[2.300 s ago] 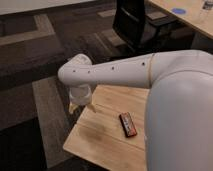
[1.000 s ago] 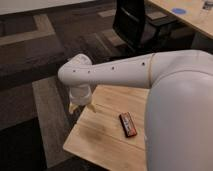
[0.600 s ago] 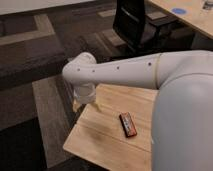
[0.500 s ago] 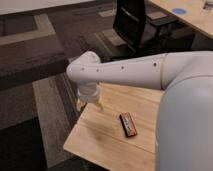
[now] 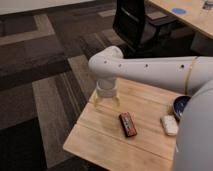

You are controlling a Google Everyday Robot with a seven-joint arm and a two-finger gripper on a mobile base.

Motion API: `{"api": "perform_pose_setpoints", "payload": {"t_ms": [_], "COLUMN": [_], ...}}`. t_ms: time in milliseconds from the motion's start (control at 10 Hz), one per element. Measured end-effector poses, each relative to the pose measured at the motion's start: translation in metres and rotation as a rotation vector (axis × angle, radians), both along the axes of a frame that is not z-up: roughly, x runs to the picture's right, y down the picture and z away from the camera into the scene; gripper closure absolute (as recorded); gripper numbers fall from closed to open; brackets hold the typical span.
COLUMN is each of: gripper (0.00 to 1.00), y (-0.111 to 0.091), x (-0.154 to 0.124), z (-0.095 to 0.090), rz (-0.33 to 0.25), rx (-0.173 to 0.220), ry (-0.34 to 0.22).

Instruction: Wipe the white sponge on the table

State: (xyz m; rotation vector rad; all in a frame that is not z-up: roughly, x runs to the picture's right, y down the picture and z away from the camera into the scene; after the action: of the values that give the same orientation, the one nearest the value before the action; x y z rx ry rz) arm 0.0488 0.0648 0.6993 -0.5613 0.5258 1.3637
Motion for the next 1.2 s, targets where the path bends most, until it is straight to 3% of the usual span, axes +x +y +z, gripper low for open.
{"api": "perform_pose_setpoints", "payload": {"t_ms": [200, 800, 1000, 1200], "gripper": [0.35, 0.35, 0.35, 0.35], "y": [0.001, 0.001, 0.015, 0.024], "x": [0.051, 0.047, 0.086, 0.135], "z": [-0.004, -0.004, -0.005, 0.004], "rz": [-0.041, -0.044, -0.005, 0.017], "rx": [-0.026, -0.03, -0.072, -0.088], "ry": [0.03, 0.022, 0.053, 0.019]}}
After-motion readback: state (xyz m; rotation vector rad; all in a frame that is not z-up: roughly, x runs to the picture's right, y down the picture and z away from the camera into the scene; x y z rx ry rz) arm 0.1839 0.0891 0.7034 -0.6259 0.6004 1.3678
